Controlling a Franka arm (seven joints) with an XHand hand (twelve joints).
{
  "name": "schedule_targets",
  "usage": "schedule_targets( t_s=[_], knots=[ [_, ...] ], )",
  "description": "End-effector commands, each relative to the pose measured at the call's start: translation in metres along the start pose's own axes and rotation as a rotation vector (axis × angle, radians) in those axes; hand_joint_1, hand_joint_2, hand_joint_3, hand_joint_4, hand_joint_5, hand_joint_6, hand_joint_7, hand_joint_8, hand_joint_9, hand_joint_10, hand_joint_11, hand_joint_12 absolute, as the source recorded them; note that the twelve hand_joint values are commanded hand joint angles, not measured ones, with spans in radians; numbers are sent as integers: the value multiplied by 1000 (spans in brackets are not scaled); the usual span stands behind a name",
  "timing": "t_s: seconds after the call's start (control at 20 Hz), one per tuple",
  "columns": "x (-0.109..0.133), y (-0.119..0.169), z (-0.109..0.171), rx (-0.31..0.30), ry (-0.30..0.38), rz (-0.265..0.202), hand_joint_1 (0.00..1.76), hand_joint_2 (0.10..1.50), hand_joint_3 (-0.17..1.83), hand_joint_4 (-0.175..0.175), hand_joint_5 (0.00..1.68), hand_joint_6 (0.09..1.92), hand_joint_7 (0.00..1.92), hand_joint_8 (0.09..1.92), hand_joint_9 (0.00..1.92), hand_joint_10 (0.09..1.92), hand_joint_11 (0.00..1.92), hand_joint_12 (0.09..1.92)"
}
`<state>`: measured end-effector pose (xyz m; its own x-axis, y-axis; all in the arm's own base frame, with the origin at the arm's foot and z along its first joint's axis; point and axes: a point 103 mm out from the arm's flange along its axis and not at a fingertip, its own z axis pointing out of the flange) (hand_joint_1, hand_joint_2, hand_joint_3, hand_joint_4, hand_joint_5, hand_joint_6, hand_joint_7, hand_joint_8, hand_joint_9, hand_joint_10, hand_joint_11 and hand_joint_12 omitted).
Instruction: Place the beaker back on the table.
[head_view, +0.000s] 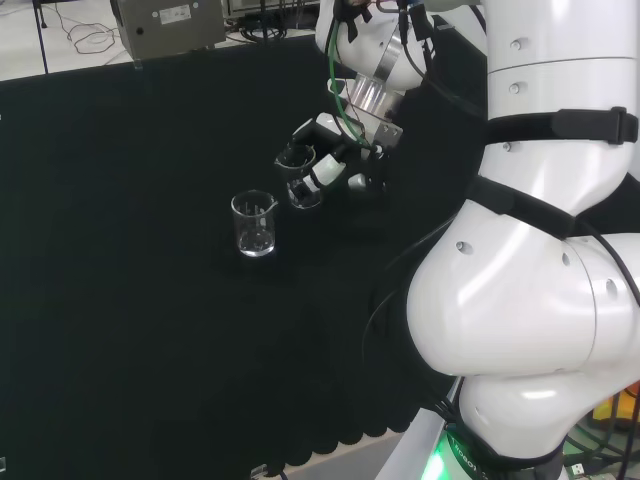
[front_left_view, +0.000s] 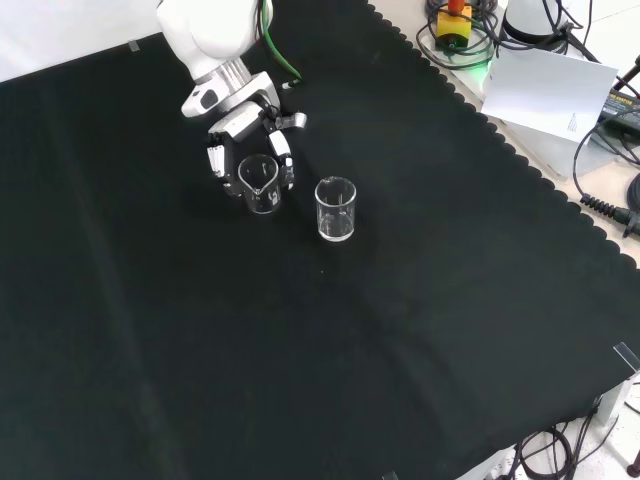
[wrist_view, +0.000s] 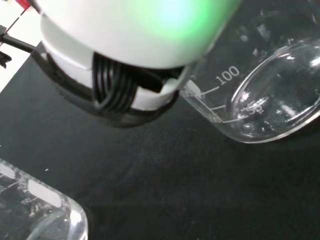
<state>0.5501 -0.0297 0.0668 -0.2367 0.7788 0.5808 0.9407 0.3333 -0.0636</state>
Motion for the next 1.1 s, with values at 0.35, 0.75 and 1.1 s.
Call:
schedule_targets(
  t_s=[0.35,0.75,1.1],
  knots=[
    [-3,-7,0,-15,-40,15,1438,538,800,-175,1207,813,1302,778,1630,87,1141,783],
    [3,-9,-5,56,-83,7,1209,475,796,-69,651,907,819,804,1212,87,554,1258],
    [10,-11,-6,109,-124,18,1100,438,731,-82,357,696,451,846,934,87,247,1391]
  ],
)
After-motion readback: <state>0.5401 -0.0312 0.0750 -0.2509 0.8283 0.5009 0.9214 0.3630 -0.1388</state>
